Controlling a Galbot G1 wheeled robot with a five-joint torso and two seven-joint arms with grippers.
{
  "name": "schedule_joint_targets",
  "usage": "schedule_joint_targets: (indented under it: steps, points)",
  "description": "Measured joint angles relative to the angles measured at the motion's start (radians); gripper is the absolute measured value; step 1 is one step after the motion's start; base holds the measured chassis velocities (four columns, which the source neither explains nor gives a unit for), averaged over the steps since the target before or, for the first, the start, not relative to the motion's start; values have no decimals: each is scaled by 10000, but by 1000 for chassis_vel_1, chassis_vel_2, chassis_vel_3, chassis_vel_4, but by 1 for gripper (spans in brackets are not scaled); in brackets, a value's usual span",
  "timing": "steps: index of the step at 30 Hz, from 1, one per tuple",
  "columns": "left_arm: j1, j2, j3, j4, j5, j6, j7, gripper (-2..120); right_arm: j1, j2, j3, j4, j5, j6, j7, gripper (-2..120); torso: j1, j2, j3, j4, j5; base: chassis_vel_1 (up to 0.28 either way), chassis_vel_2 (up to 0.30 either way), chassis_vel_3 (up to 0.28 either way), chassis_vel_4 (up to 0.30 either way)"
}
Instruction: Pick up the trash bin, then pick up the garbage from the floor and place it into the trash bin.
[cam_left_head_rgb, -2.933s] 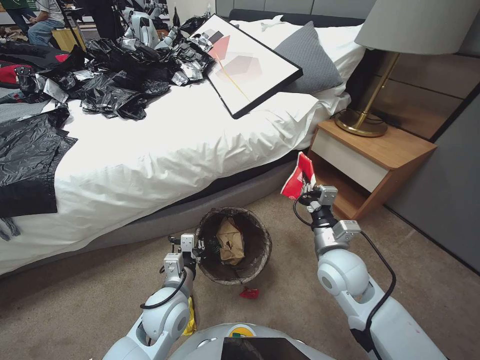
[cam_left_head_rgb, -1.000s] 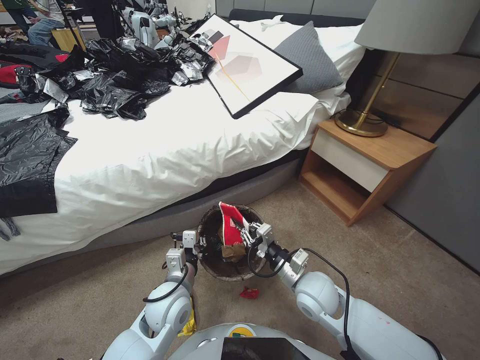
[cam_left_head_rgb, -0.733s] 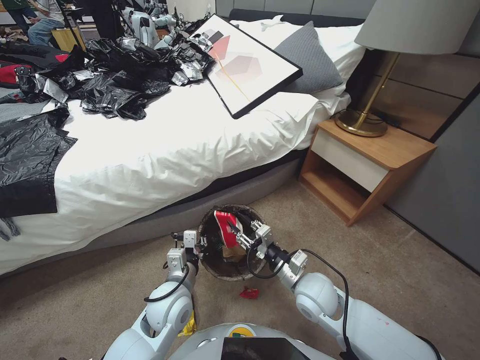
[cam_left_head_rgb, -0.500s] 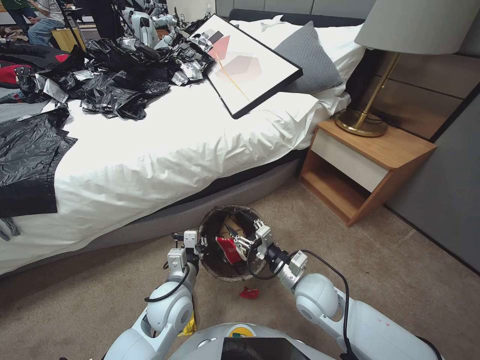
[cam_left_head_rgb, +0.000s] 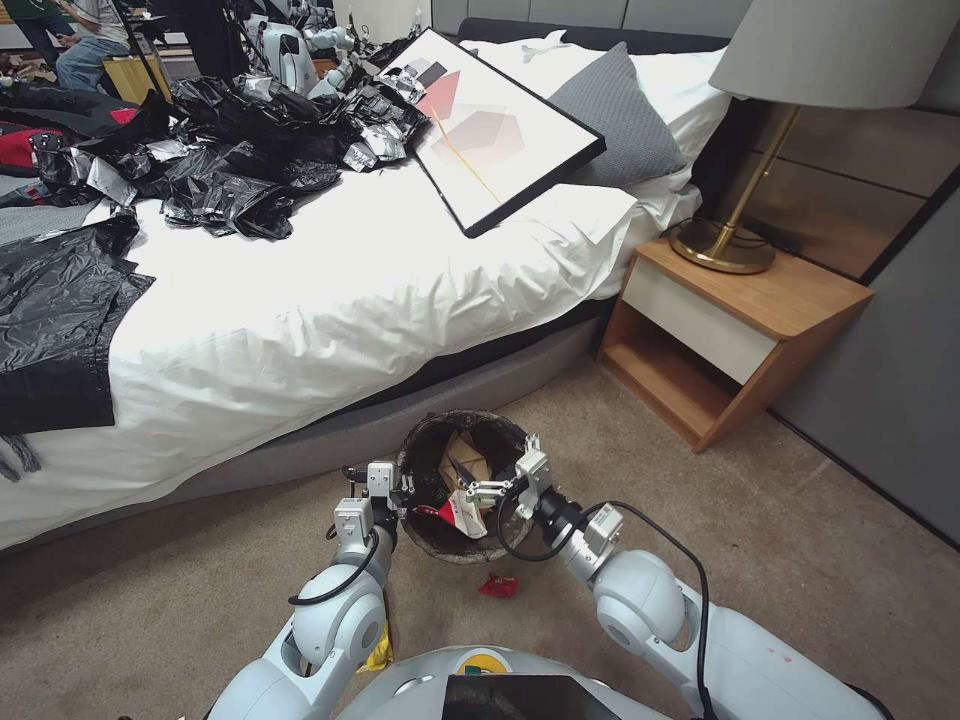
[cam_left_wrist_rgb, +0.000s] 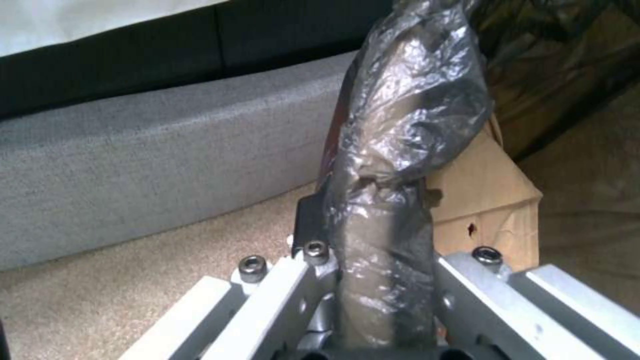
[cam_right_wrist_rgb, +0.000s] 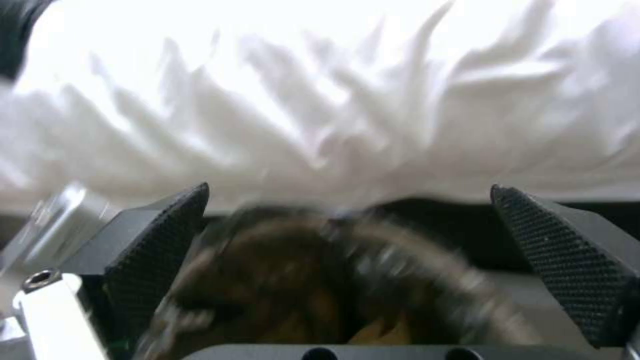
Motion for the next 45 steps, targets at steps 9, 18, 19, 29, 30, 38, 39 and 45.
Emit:
schedule_joint_targets:
  steps: [9, 18, 19, 29, 30, 38, 39, 45]
  points:
    - [59, -57, -72, 9, 92, -76, 18, 3, -519, 296, 1798, 617, -431, -105, 1069, 100, 0, 0, 0, -1, 0, 0, 0, 0, 0]
    - [119, -102, -195, 9, 193, -145, 29, 3, -795, 549, 2741, 635, -624, -438, 1761, 100, 0, 0, 0, 0, 2, 0, 0, 0, 0]
    - [119, -102, -195, 9, 193, -145, 29, 3, -795, 549, 2741, 635, -624, -438, 1761, 100, 0, 0, 0, 0, 2, 0, 0, 0, 0]
    - [234, -146, -346, 0, 244, -211, 48, 3, -1094, 1036, 3916, 477, -780, -886, 2742, 100, 0, 0, 0, 0, 2, 0, 0, 0, 0]
    - [252, -151, -376, -1, 270, -232, 54, 3, -1160, 1122, 4151, 436, -830, -964, 2875, 100, 0, 0, 0, 1, 0, 0, 0, 0, 0]
    - [269, -157, -512, 0, 314, -323, 73, 3, -1738, 1496, 5071, 343, -1271, -1235, 3115, 100, 0, 0, 0, 1, -3, 0, 0, 0, 0]
    - [277, -149, -553, 3, 316, -345, 73, 3, -2000, 1667, 5281, 263, -1480, -1221, 3114, 100, -1, 0, 0, -4, 0, 0, 0, 0, 0]
    - [327, -151, -616, 5, 335, -396, 69, 3, -2617, 2195, 5464, -159, -2062, -997, 3084, 100, -1, 0, 0, 1, 1, 0, 0, 0, 0]
